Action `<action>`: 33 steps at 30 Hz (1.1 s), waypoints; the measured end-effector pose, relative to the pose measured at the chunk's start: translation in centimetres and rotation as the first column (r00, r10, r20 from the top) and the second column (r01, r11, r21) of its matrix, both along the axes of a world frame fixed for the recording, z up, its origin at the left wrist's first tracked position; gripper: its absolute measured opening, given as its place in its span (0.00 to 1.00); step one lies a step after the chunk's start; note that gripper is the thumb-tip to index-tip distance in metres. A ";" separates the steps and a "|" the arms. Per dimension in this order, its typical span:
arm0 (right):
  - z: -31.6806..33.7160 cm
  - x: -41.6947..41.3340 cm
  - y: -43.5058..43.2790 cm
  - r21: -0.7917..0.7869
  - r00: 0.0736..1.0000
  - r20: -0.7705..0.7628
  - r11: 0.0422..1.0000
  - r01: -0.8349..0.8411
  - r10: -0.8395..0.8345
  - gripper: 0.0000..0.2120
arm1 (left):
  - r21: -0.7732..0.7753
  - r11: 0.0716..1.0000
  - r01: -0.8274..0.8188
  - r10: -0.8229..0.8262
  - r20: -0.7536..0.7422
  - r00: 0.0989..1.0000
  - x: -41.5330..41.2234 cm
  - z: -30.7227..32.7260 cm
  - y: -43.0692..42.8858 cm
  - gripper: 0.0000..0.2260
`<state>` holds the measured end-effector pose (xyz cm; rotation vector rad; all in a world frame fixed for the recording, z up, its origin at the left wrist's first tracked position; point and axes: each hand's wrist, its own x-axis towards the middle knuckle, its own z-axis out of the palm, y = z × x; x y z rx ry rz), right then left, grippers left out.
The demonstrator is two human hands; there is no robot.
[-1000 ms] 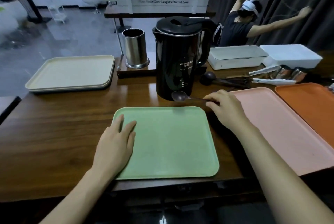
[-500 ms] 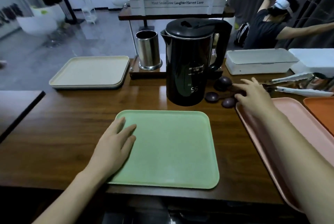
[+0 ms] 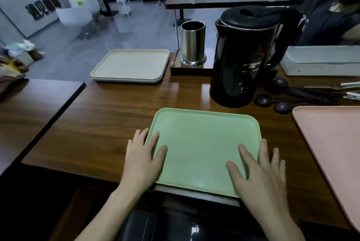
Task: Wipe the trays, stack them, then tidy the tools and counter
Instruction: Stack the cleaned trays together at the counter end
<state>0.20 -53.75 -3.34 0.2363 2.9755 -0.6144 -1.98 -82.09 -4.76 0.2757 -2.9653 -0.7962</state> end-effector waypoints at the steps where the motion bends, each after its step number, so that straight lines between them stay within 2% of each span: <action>1: 0.0 0.3 0.0 -0.030 0.999 0.002 0.999 0.032 -0.032 0.33 | 0.001 1.000 -0.006 0.006 -0.004 1.000 0.3 -0.1 -0.1 0.24; 3: 0.2 0.9 0.3 -0.090 0.994 0.012 0.990 0.107 -0.106 0.34 | -0.002 1.000 0.005 -0.005 -0.018 1.000 0.8 -0.3 -0.5 0.24; 6: 0.4 1.0 0.4 -0.027 0.993 0.048 0.993 0.111 -0.110 0.35 | -0.008 0.999 0.037 -0.038 -0.015 0.999 1.0 -0.5 -0.7 0.23; 9: 0.8 -0.2 -2.2 -0.131 0.996 0.035 0.988 0.084 -0.081 0.30 | 0.126 0.991 -0.048 0.044 0.035 0.998 1.0 0.2 -1.9 0.20; 13: 1.5 -2.1 -8.8 -0.295 0.992 -0.124 0.955 -0.029 -0.009 0.20 | 0.262 0.950 -0.171 0.178 -0.003 0.984 -0.4 1.7 -9.0 0.14; 17: 3.2 -5.9 -16.1 -0.364 0.972 -0.232 0.924 -0.116 0.030 0.19 | 0.366 0.911 -0.190 0.241 -0.101 0.965 -3.6 4.9 -16.3 0.11; 19: 4.2 -9.3 -19.0 -0.350 0.962 -0.269 0.925 -0.148 0.052 0.19 | 0.397 0.898 -0.189 0.261 -0.136 0.956 -6.9 6.1 -19.7 0.11; 22: 5.6 -15.6 -22.9 -0.288 0.937 -0.331 0.934 -0.210 0.108 0.18 | 0.343 0.924 -0.168 0.234 -0.161 0.959 -13.5 7.2 -24.5 0.19; 26: 6.3 -24.4 -27.7 -0.212 0.952 -0.289 0.964 -0.163 0.098 0.21 | 0.185 0.976 -0.118 0.147 -0.154 0.977 -22.6 7.2 -28.7 0.17; 33: 5.4 -33.5 -30.4 -0.167 0.960 -0.276 0.982 -0.086 0.037 0.16 | 0.205 0.976 -0.074 0.099 -0.113 0.989 -31.8 5.3 -29.8 0.18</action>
